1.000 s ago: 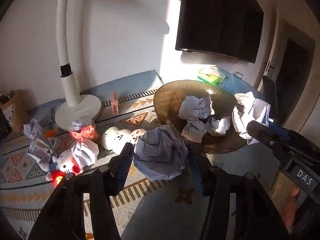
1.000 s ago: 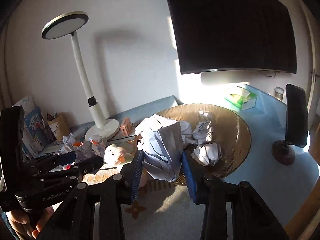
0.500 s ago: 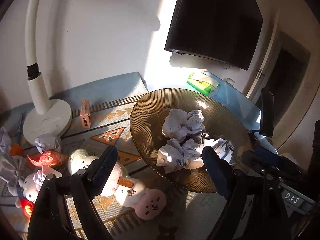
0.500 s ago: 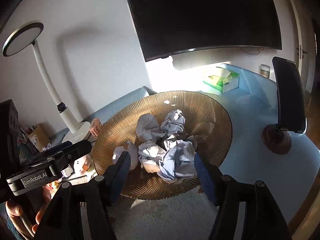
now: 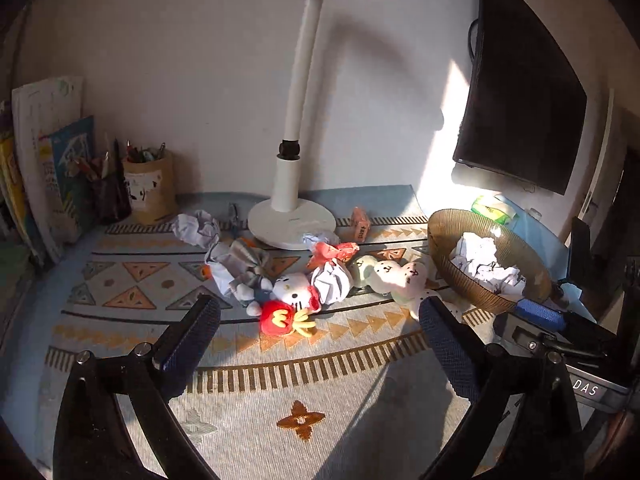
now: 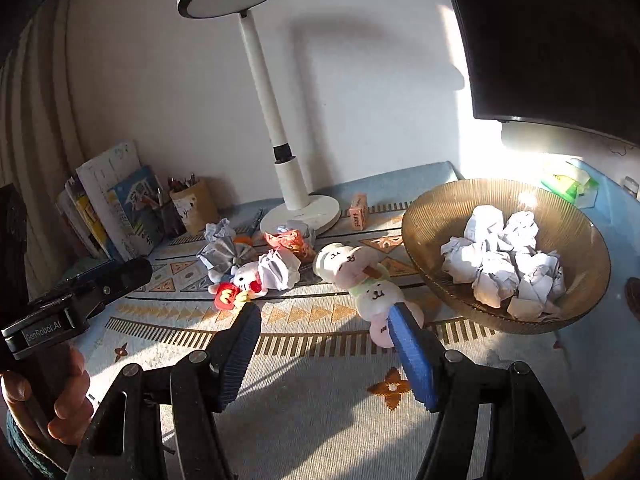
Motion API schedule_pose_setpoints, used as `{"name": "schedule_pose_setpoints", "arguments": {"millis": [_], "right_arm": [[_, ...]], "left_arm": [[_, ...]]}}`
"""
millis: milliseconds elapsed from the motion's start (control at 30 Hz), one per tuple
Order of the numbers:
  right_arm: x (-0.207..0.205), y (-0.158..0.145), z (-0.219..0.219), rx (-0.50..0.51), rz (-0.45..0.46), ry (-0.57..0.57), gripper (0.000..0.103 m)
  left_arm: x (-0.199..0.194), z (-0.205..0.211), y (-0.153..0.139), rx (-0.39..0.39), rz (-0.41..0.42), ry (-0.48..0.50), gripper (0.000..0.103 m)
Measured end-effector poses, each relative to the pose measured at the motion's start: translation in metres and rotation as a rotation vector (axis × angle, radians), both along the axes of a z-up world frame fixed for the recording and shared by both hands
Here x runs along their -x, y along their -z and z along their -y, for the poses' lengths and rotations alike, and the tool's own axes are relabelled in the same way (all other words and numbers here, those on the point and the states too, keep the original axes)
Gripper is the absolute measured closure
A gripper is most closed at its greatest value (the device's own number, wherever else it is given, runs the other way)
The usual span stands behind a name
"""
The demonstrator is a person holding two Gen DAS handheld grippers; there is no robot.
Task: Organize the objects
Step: 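Move both open grippers back toward the paper near the oranges, then grasp checkered paper with the left gripper while the right grasps white paper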
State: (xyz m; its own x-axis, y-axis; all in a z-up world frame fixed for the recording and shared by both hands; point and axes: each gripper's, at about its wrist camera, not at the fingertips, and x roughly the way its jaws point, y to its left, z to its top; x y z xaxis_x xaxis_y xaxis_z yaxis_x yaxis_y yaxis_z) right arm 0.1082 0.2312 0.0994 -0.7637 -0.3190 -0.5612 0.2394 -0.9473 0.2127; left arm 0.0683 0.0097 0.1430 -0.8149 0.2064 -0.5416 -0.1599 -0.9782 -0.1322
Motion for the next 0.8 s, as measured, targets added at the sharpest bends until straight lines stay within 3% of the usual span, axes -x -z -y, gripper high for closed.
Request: {"name": "schedule_pose_setpoints", "arguments": {"millis": [100,300,400,600,733,800], "right_arm": [[0.003,0.009,0.014,-0.019,0.035,-0.021,0.038],[0.017,0.018,0.035,-0.053,0.080,-0.046,0.038],[0.032,0.018,0.048,-0.063,0.088,-0.068,0.038],[0.083,0.014,0.070,-0.056,0.083,-0.062,0.039],[0.127,0.027,0.080,-0.042,0.145,-0.050,0.038],[0.144,0.035,0.087,-0.055,0.169,-0.059,0.038]], "left_arm": [[-0.004,0.020,0.011,0.012,0.038,-0.058,0.003],[0.018,0.047,0.037,-0.073,0.159,-0.070,0.004],[0.033,0.054,0.040,-0.077,0.160,-0.058,0.005],[0.094,0.064,0.041,-0.028,0.158,-0.032,0.005],[0.148,0.063,0.065,0.002,0.223,0.001,0.005],[0.165,0.064,0.078,0.015,0.235,0.005,0.011]]}}
